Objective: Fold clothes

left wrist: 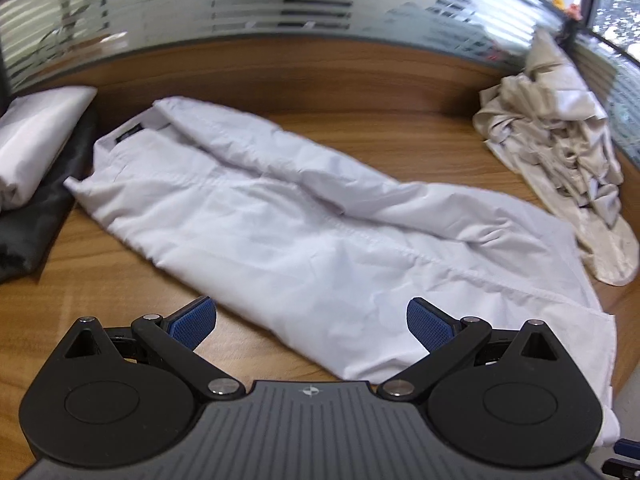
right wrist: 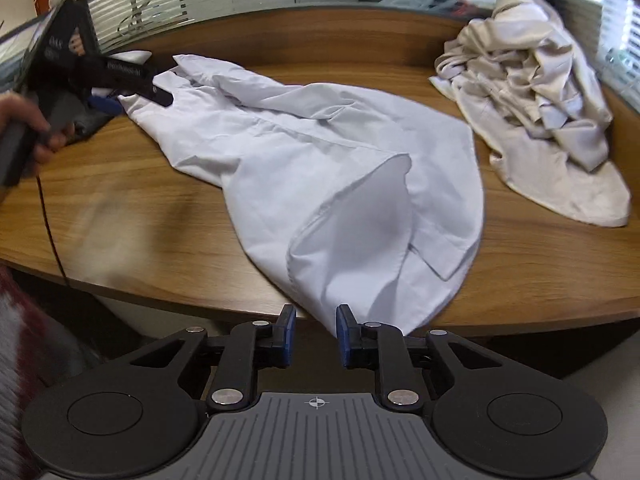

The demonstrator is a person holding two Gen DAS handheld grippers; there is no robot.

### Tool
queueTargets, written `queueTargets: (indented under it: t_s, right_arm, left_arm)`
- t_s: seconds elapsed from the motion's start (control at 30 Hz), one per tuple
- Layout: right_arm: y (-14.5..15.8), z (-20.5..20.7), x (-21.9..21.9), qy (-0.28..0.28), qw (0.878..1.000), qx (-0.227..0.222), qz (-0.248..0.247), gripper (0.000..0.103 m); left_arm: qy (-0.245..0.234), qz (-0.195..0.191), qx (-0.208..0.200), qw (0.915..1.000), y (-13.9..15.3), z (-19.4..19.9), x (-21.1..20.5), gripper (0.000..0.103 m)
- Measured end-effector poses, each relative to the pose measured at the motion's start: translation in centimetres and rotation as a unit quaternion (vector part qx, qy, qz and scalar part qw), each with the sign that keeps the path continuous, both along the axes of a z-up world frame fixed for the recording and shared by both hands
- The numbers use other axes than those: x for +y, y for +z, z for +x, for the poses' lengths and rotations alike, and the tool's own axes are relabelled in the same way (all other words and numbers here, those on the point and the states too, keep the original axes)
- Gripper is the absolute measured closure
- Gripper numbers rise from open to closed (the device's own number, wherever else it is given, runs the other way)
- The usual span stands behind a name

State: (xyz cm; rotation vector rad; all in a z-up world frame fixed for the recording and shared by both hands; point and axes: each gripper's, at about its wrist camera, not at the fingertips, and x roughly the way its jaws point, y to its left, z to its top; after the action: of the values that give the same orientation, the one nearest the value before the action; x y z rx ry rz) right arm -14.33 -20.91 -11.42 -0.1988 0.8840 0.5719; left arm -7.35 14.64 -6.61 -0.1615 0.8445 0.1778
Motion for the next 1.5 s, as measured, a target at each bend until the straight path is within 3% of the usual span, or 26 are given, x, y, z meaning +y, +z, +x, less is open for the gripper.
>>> queueTargets:
  t_s: [0.27,0.33,0.37,0.53,0.67,0.83,0.9,1.0,1.13,1.27,1.43,1.5]
  right_arm:
    - [-2.1,1.3,0.3,0.014,1.0,-0.002,-0.022,0.08]
    - [-2.1,2.1,0.4,0.021,0.999,-0.011,-0.027,0.087]
    - [-2.1,2.7,0.4,0.026,0.999,-0.007,-0.026,0.101]
    - [-1.0,6.0,-0.8,0.017,1.0,0.015,0.016,0.101]
    - [-0.6,8.9,-2.5,-0.035,0.998,0.023,0.035,0.1]
    - [-1.8,11.3,-2.8,-0.078,0.996,0.021,-0.03,0.099]
    - [-1.2,11.0,-3.3,-0.086,0.996,0.012,-0.033,0.096]
    - [0.2,9.8,-4.1,-0.089,0.996,0.0,-0.023,0.096]
    - [1.7,7.5,-4.5,-0.088,0.996,-0.005,-0.015,0.095]
    - [2.2,5.5,-4.3,-0.097,0.995,0.0,0.007,0.083]
    - [1.3,3.6,-3.3,-0.113,0.994,0.006,0.002,0.083]
    - [0.9,3.0,-3.3,-0.126,0.992,0.009,0.005,0.083]
  left_arm:
    - [-0.042,-0.024,-0.013,0.9987,0.8,0.3,-1.3,0.001]
    - [-0.049,-0.034,-0.015,0.9981,0.9,0.3,-1.7,0.001]
    - [-0.053,-0.038,-0.016,0.9977,1.0,0.2,-1.9,0.001]
    - [-0.081,-0.039,-0.018,0.9958,1.1,-0.2,-3.5,0.001]
    - [-0.097,-0.033,-0.011,0.9947,0.7,-0.3,-4.6,0.001]
    - [-0.123,-0.036,-0.001,0.9918,-0.2,-0.5,-6.0,0.001]
    - [-0.146,-0.037,0.001,0.9885,-0.6,-0.6,-7.0,0.001]
    - [-0.199,-0.036,0.002,0.9793,-1.1,-0.8,-9.0,0.001]
    - [-0.282,-0.031,-0.005,0.9588,-1.4,-1.2,-12.4,0.001]
    - [-0.344,-0.049,-0.001,0.9378,-2.0,-1.1,-15.6,0.001]
    - [-0.383,-0.134,0.002,0.914,-1.8,0.0,-18.5,0.012]
    - [-0.396,-0.148,0.004,0.9063,-1.9,0.5,-19.8,0.028]
